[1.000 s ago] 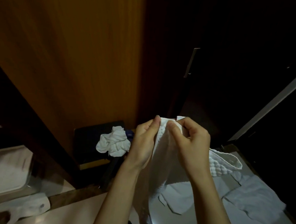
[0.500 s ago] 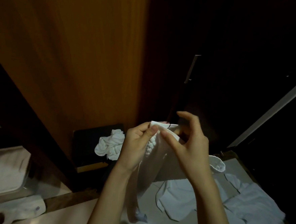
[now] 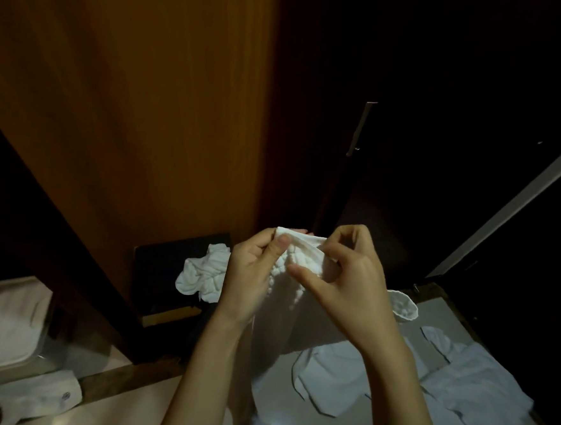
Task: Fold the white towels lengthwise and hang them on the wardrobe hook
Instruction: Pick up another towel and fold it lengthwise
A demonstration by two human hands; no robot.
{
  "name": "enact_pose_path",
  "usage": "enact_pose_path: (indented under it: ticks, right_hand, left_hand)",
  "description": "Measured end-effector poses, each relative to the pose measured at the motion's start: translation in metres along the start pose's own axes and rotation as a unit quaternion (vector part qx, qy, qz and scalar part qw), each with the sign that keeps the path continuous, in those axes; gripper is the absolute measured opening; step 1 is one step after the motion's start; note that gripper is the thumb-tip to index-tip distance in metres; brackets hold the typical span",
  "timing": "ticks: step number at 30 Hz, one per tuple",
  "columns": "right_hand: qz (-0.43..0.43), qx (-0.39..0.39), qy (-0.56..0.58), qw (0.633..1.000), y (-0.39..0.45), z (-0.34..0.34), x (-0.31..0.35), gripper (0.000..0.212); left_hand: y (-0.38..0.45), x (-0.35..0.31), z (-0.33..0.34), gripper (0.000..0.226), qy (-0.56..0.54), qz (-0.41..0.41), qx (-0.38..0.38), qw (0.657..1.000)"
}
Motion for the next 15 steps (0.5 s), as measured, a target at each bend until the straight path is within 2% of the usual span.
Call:
enact_pose_path:
  ticks: [3, 7, 9, 11, 15]
  right_hand:
    - [-0.018, 0.061, -0.019, 0.998, -0.003, 0.013, 0.000, 0.034]
    - [-0.016, 0.099, -0.005, 0.995, -0.007, 0.020, -0.009, 0.017]
    - [0.009, 0.098, -0.004, 0.995, -0.008, 0.018, -0.021, 0.025]
    - [0.045, 0.080, -0.009, 0.996, -0.007, 0.014, -0.036, 0.021]
    - [0.095, 0.051, 0.016, 0.994, -0.008, 0.013, -0.053, 0.035]
  left_hand:
    - [0.002, 0.000, -0.003, 0.030, -0.003, 0.002, -0.010, 1.000]
    - [0.003, 0.000, -0.011, 0.025, 0.016, 0.011, -0.029, 0.999]
    - [0.004, -0.002, -0.015, 0.022, 0.020, 0.019, -0.041, 0.999]
    - [0.005, -0.003, -0.018, 0.021, 0.022, 0.033, -0.045, 0.998]
    - [0.005, -0.001, -0.022, 0.022, 0.035, 0.050, -0.044, 0.997]
Point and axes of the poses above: each hand's wrist, its own y-axis towards the middle knuckle, its own z-axis out of the palm, x = y × z, the point moved 10 cm from there along y, towards the middle knuckle, and after that the axes turned 9 degrees about -x, right-handed, at the moved point
